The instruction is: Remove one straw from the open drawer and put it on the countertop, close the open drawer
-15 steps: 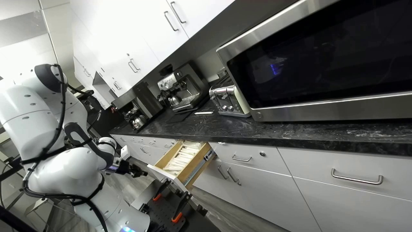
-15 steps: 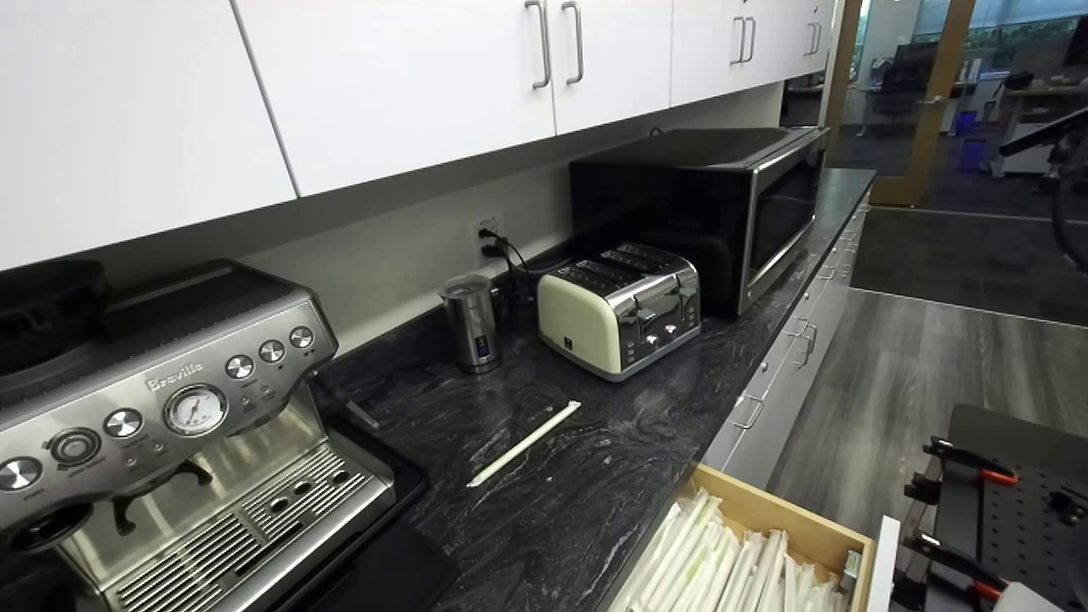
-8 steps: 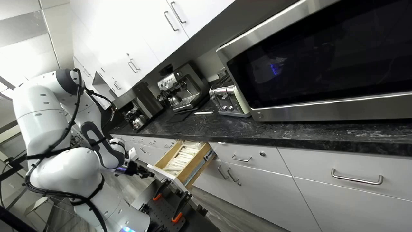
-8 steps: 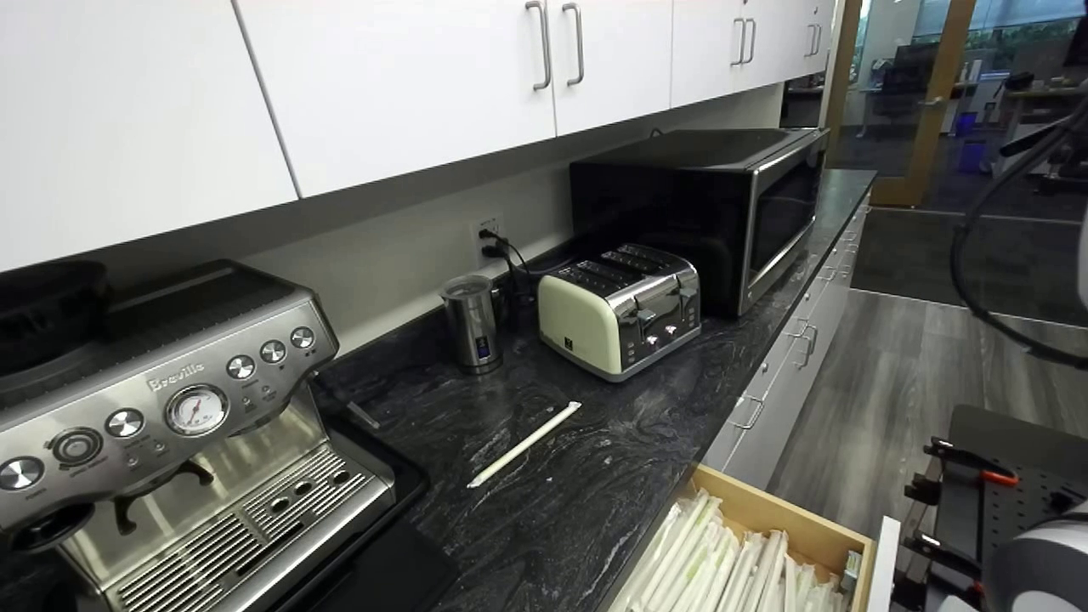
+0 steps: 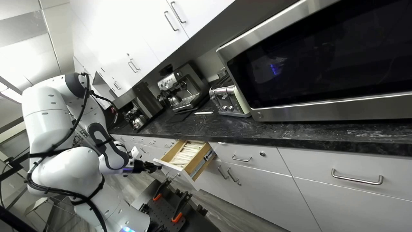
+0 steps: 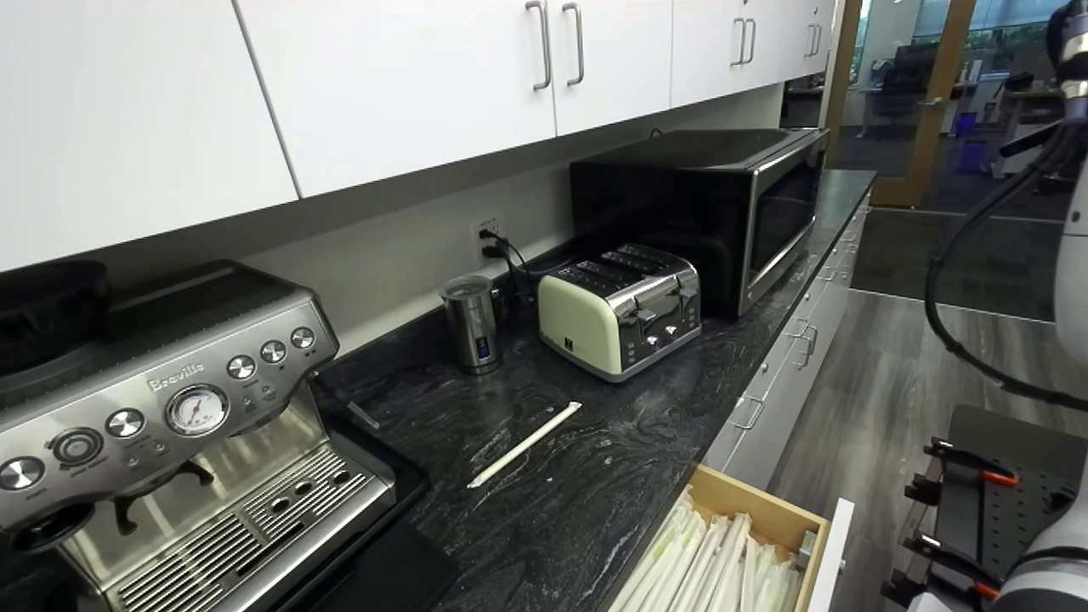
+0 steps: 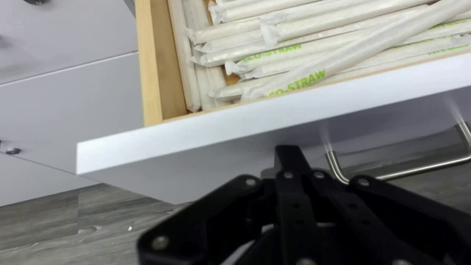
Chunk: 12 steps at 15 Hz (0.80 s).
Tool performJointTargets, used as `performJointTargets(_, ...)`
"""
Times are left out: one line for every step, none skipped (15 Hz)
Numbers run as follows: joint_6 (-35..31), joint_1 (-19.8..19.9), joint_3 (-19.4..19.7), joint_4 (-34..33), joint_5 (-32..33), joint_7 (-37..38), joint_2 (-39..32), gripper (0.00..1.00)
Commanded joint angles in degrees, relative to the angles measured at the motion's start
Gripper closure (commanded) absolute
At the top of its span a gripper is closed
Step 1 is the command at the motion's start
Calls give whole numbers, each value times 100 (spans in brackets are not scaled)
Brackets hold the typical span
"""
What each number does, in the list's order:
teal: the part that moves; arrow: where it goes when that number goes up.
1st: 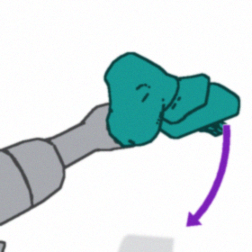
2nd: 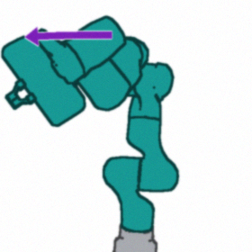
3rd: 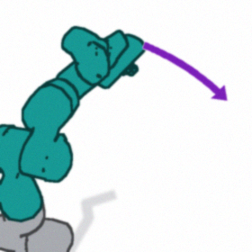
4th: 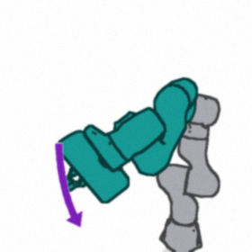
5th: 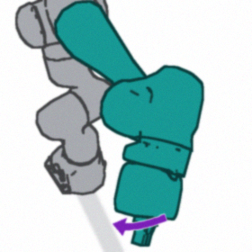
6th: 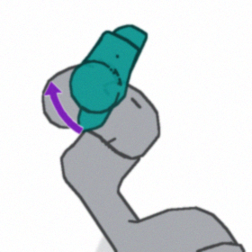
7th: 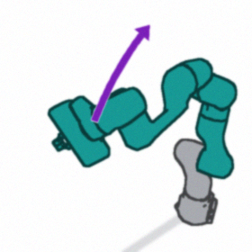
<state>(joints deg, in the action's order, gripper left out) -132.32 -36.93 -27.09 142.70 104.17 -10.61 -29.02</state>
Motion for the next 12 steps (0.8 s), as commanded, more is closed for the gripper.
performJointTargets(688,-56,67,-133,285,256,7,100)
performJointTargets(763,-27,94,-181,347,229,-26,100)
performJointTargets(778,34,142,-257,424,160,-75,100)
performJointTargets(795,81,189,-338,509,125,-123,100)
performJointTargets(778,134,270,-454,612,47,-182,100)
performJointTargets(748,179,347,-578,695,-40,-235,100)
performJointTargets(727,227,417,-704,777,-115,-300,100)
performJointTargets(688,297,492,-867,869,-209,-378,100)
performJointTargets(667,360,544,-1010,941,-277,-445,100)
performJointTargets(629,433,601,-1184,989,-415,-526,100)
performJointTargets(609,500,640,-1343,1037,-531,-600,100)
performJointTargets(579,569,674,-1518,1057,-667,-680,100)
